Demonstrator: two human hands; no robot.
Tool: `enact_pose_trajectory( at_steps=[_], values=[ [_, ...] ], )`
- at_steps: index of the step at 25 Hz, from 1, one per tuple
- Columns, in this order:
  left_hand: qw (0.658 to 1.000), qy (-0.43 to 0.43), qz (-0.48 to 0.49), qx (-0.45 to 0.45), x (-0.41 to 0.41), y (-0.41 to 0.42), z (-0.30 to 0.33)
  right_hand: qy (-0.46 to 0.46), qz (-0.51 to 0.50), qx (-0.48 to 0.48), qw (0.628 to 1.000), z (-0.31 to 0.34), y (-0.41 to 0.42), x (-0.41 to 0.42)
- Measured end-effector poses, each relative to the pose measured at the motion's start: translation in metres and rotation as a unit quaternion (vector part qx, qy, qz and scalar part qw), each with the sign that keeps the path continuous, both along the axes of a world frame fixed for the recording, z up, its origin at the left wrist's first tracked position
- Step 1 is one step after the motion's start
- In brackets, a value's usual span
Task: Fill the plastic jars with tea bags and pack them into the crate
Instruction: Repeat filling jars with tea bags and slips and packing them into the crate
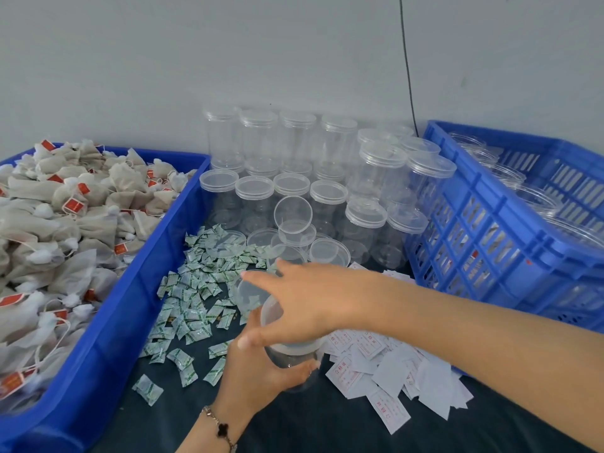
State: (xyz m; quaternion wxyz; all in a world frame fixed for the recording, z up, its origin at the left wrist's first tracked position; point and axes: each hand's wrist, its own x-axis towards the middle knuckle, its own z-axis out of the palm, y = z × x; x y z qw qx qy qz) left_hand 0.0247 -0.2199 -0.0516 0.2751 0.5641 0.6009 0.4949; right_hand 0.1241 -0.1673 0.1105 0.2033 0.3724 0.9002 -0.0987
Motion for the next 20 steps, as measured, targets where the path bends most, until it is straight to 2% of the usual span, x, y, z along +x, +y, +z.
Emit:
enact_pose_trajectory(
  at_steps=[2, 3, 8, 10, 11, 13, 15, 17, 20],
  values=[
    [1.000, 0.003, -0.003, -0.002, -0.001, 0.000, 0.001, -0.023, -0.019, 0.095, 0.995, -0.010, -0.011, -0.003],
    [1.000, 0.006, -0.002, -0.001, -0.002, 0.000, 0.001, -0.027, -0.014, 0.098, 0.995, -0.013, -0.015, -0.005],
    [1.000, -0.001, 0.000, -0.003, -0.002, 0.000, -0.001, -0.107, 0.040, -0.060, 0.992, 0.003, 0.000, -0.004],
    [1.000, -0.005, -0.009, 0.000, 0.000, 0.000, -0.002, -0.061, 0.031, -0.084, 0.994, -0.002, -0.002, -0.003],
    [1.000, -0.014, -0.016, 0.002, -0.001, 0.001, -0.003, -0.017, 0.025, -0.062, 0.998, -0.006, -0.005, -0.004],
    [1.000, -0.023, -0.015, -0.004, -0.001, 0.001, -0.005, 0.063, 0.011, 0.084, 0.994, -0.011, -0.011, -0.011],
    [1.000, -0.026, -0.007, -0.010, 0.000, 0.001, -0.006, 0.090, -0.027, 0.201, 0.975, -0.011, -0.012, -0.018],
    [0.999, -0.030, -0.008, -0.012, 0.000, 0.001, -0.005, 0.033, -0.041, 0.213, 0.976, -0.011, -0.013, -0.021],
    [0.999, -0.030, -0.012, -0.005, 0.001, 0.002, -0.003, -0.051, -0.020, 0.112, 0.992, -0.010, -0.011, -0.015]
  ],
)
